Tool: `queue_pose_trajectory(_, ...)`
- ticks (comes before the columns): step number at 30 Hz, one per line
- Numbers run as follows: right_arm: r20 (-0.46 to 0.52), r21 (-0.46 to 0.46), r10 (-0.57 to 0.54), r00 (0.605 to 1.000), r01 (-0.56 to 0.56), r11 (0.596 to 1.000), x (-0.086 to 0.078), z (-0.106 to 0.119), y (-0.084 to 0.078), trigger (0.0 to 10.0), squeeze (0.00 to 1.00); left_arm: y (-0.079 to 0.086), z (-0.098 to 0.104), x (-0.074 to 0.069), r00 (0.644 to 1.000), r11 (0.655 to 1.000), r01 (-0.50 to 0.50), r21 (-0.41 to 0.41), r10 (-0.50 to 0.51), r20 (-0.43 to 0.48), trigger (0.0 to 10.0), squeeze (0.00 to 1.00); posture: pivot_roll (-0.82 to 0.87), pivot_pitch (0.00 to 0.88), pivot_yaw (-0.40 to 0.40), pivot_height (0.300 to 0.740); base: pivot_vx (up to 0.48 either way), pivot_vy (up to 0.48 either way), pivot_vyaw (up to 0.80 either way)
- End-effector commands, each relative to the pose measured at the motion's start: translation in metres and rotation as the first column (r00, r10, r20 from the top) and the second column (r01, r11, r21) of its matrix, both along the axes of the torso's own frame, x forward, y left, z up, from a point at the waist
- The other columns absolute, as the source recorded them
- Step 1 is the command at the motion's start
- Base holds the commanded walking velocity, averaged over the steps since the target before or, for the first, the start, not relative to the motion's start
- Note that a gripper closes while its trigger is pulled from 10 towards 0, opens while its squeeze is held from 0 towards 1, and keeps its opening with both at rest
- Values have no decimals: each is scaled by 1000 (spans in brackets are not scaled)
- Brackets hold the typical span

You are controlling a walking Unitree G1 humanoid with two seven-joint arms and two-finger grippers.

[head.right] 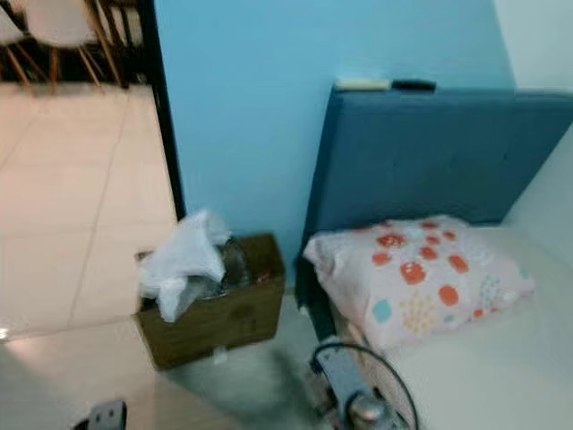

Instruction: Clean up the room

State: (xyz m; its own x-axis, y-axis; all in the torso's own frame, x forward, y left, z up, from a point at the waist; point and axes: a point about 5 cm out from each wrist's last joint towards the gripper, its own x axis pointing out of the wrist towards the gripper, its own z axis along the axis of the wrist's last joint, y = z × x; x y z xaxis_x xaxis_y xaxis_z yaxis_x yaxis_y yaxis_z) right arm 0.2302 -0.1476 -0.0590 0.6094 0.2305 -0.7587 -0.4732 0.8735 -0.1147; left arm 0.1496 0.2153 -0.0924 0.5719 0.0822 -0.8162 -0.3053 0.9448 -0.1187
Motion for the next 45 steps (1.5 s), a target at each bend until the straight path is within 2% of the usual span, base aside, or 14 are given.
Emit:
queue_pose_trajectory(1, 24, -12, -44, 999, 44, 999, 5, 4, -11, 10000, 0, -4, -3, -6, 1000, 1000, 4, -7, -4, -28, 10000, 0, 83, 0, -105, 740, 0, 0, 0)
queue_pose_trajectory(7, 92, -20, -103, 990, 106, 994, 21, 15, -19, 10000, 0, -5, -4, -8, 998, 999, 40, -5, -40, -37, 10000, 0, 84, 0, -103, 740, 0, -76, 0)
queue_pose_trajectory(11, 183, -82, -190, 965, 207, 975, 41, 33, -42, 10000, 0, -6, -4, -8, 999, 999, 38, -10, -38, -38, 10000, 0, 82, 0, -101, 740, 0, -459, 0)
queue_pose_trajectory(12, 183, -82, -190, 965, 207, 975, 41, 33, -42, 10000, 0, -6, -4, -8, 999, 999, 38, -10, -38, -38, 10000, 0, 82, 0, -101, 740, 0, -461, 0)
queue_pose_trajectory(13, 226, -132, -224, 948, 258, 957, 49, 42, -56, 10000, 0, -6, -5, -8, 999, 999, 37, -12, -38, -38, 10000, 0, 79, 0, -101, 740, 0, -461, 0)
queue_pose_trajectory(17, 300, -242, -274, 914, 351, 905, 60, 58, -85, 10000, 0, -6, -5, -9, 999, 1000, 27, -15, -27, -39, 10000, 0, 78, 0, -101, 740, 0, -390, 0)
queue_pose_trajectory(23, 325, -322, -288, 901, 391, 862, 63, 67, -104, 10000, 0, -6, -5, -10, 999, 1000, 15, -14, -15, -41, 10000, 0, 76, 0, -103, 740, 0, -54, 0)
queue_pose_trajectory(26, 327, -344, -286, 901, 395, 852, 63, 68, -108, 10000, 0, -6, -5, -10, 999, 1000, 11, -14, -12, -41, 10000, 0, 75, 0, -104, 740, 0, 0, 0)
queue_pose_trajectory(28, 308, -396, -265, 914, 376, 838, 61, 68, -113, 10000, 0, -5, -5, -11, 999, 1000, 11, -12, -12, -44, 10000, 0, 73, 0, -101, 740, 0, 0, 0)
queue_pose_trajectory(31, 295, -416, -252, 922, 361, 834, 60, 68, -114, 10000, 0, -5, -6, -12, 999, 1000, 12, -11, -13, -46, 10000, 0, 73, 0, -101, 740, 0, 0, 0)
queue_pose_trajectory(35, 184, -453, -216, 959, 278, 847, 48, 55, -113, 10000, 0, -4, -6, -13, 998, 1000, 26, -8, -26, -49, 10000, 0, 71, 0, -97, 740, 0, 0, 0)
queue_pose_trajectory(39, 157, -468, -222, 962, 270, 841, 41, 49, -116, 10000, 0, -4, -6, -14, 997, 998, 61, -7, -62, -54, 10000, 0, 73, 0, -94, 740, 0, -352, 0)
queue_pose_trajectory(45, 134, -465, -203, 970, 242, 852, 36, 44, -114, 10000, 0, 0, -7, -19, 998, 1000, 30, 9, -30, -63, 10000, 0, 72, 0, -85, 740, 0, -312, 0)
